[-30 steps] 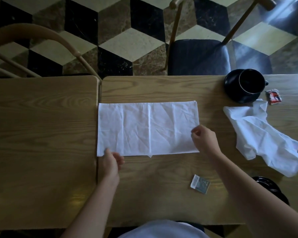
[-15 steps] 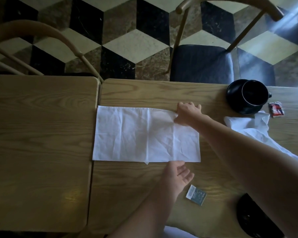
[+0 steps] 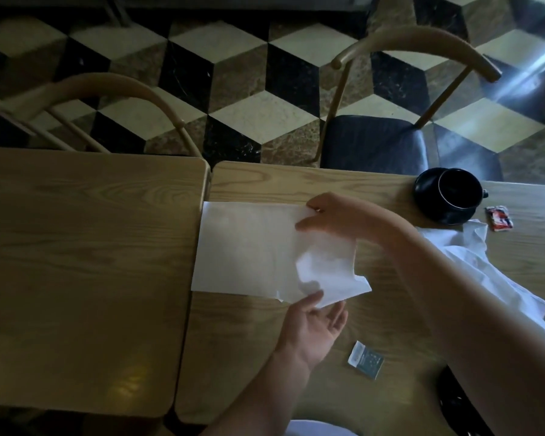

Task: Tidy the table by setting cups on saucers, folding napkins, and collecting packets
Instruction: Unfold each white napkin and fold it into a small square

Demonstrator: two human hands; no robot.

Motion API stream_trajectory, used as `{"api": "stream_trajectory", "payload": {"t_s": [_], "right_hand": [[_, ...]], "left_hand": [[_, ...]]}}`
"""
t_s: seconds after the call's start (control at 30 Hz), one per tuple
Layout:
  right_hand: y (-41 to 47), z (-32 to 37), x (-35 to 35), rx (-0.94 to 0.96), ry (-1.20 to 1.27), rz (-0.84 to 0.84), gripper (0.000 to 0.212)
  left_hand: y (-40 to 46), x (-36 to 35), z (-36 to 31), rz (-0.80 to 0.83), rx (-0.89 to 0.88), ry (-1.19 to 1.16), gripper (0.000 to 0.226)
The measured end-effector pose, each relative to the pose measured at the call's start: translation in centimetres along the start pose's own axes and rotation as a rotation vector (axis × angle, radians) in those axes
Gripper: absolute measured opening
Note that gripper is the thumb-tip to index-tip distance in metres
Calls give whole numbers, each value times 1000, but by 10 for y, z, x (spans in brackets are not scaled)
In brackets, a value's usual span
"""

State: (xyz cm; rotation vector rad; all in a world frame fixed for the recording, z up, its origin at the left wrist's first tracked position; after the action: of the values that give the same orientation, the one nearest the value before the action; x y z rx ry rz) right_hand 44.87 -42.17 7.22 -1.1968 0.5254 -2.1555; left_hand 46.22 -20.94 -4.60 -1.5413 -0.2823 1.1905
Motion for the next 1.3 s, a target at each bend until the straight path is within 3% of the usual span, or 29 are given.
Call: {"api": "stream_trajectory", "payload": {"t_s": [0.1, 0.17, 0.3, 0.37, 0.43, 0.63, 0.8, 0.97, 1.1, 1.17, 1.3], "right_hand": [[-38, 14, 16, -19, 161, -114, 23], [-67, 15, 24, -34, 463, -177, 22], [-123, 28, 21, 59, 1120, -109, 24], [-144, 33, 17, 79, 1255, -71, 30], [-159, 34, 17, 95, 1315, -87, 25], [-172, 25, 31, 118, 1504, -178, 8], [-153, 14, 51, 9, 1582, -278, 28], [-145, 18, 86, 92, 1622, -393, 2], [-153, 16, 81, 136, 1631, -420, 2], [-155, 11, 63, 108, 1595, -424, 12], [-154, -15, 4, -18, 1511, -417, 22]], "left_hand": [[-38, -3, -20, 78, -105, -15, 28], [-72, -7, -39, 121, -190, 52, 32], [-147, -24, -80, 176, -387, 282, 45], [-176, -34, -96, 198, -449, 330, 32], [-197, -42, -112, 196, -497, 358, 17], [-215, -108, -153, 307, -542, 528, 18], [-197, -168, -179, 241, -535, 676, 11], [-212, -214, -203, 244, -705, 740, 8], [-224, -202, -199, 312, -711, 746, 8], [-218, -181, -195, 301, -693, 729, 9], [-185, -106, -190, 98, -658, 745, 15]]}}
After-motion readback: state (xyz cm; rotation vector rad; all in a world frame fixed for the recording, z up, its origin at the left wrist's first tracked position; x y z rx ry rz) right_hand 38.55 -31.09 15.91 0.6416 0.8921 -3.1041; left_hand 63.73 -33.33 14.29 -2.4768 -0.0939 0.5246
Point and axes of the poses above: each hand's wrist, its own y-axis towards the middle knuckle, its own x-axis out of the back of the hand, z = x × y, the point moved 10 cm from there along y, towards the middle knuckle, and after that the axes turned 1 degree about -z, right-handed, at the moved point
